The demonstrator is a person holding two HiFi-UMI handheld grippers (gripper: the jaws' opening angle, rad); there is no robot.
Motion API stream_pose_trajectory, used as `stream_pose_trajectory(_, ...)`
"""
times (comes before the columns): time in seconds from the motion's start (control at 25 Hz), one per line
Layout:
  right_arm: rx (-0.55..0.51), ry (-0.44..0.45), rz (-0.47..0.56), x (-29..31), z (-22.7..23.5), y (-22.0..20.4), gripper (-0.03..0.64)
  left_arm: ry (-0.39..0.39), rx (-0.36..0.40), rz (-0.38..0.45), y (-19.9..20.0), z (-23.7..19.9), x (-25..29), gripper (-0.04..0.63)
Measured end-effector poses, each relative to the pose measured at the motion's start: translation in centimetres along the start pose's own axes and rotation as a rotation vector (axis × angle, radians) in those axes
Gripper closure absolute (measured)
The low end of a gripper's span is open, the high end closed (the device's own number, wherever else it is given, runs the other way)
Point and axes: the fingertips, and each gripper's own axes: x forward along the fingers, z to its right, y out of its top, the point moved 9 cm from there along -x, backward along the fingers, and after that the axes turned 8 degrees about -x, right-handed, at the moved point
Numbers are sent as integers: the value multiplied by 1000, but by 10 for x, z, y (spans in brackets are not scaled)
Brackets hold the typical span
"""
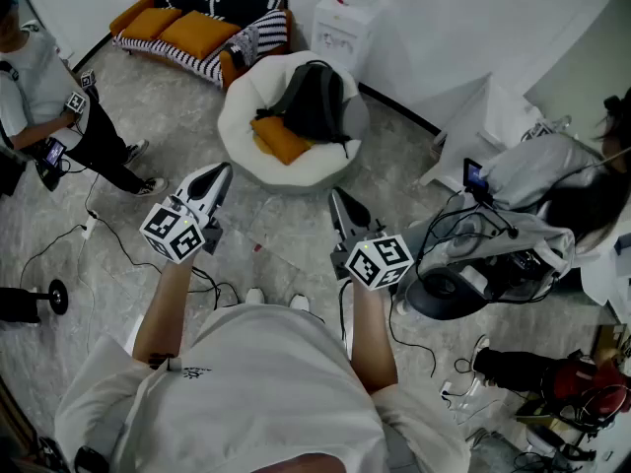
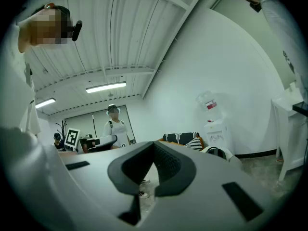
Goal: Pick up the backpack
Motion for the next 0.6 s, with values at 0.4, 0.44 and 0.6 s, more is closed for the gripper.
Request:
stream_pose_trajectory(0.4,-24,18,13,-53,-15,-8,612,2,16,27,-19,50,-25,594)
stream_pose_trajectory(0.44,-21,21,14,-56,-17,-12,612,0,14,29,-22,51,-27,594)
stream_pose_trajectory(0.6,12,48,27,-67,-20,-30,612,1,14,38,-38,55,-37,594)
